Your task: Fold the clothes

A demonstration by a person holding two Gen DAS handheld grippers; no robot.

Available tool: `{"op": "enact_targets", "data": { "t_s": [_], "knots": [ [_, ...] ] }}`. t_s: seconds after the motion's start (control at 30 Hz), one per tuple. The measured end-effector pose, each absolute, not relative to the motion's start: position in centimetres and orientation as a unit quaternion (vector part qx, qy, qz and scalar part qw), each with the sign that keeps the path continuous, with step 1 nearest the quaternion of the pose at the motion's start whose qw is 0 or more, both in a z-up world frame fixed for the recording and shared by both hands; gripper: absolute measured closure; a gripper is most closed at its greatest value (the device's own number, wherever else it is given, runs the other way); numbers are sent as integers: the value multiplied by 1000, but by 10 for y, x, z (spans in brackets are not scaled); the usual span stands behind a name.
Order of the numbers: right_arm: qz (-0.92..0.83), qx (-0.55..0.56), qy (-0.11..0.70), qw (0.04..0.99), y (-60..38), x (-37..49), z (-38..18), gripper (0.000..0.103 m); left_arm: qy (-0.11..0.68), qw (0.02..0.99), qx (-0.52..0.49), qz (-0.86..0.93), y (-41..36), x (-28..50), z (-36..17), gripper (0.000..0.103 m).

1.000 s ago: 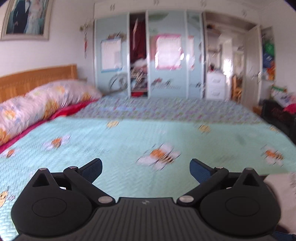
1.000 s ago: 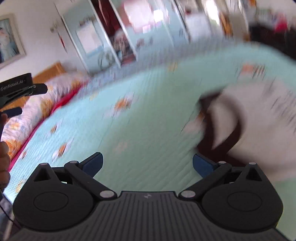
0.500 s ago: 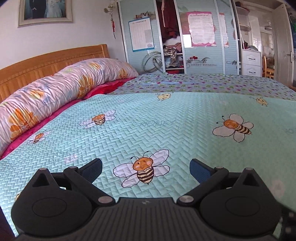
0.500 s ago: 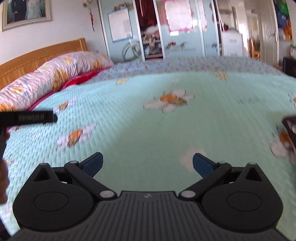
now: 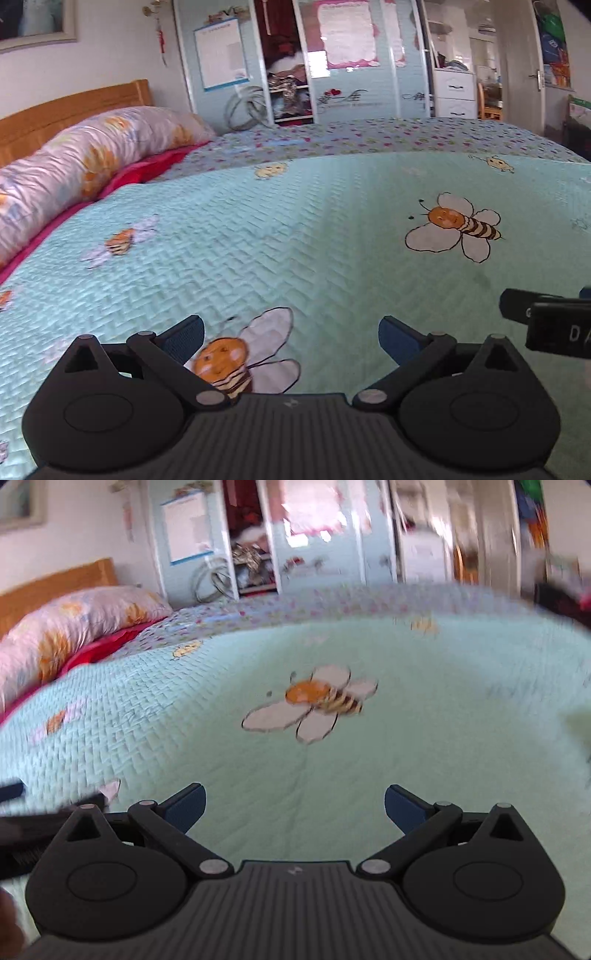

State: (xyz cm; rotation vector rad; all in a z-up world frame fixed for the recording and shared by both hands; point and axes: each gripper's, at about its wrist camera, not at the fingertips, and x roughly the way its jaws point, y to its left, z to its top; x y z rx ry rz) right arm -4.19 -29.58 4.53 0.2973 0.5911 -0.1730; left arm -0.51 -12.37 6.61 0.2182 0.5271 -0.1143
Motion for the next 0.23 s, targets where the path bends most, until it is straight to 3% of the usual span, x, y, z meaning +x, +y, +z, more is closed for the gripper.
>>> {"op": "enact_targets", "data": {
  "t_s": [0.13,0.23],
  "knots": [
    [-101,154,306,934,-296,-26,24,0,242,957,152,-50,-135,12,42,0],
    [-104,127,306,938,-290,-23,13,0,279,948,143,-56,-132,24,22,0]
  ]
}}
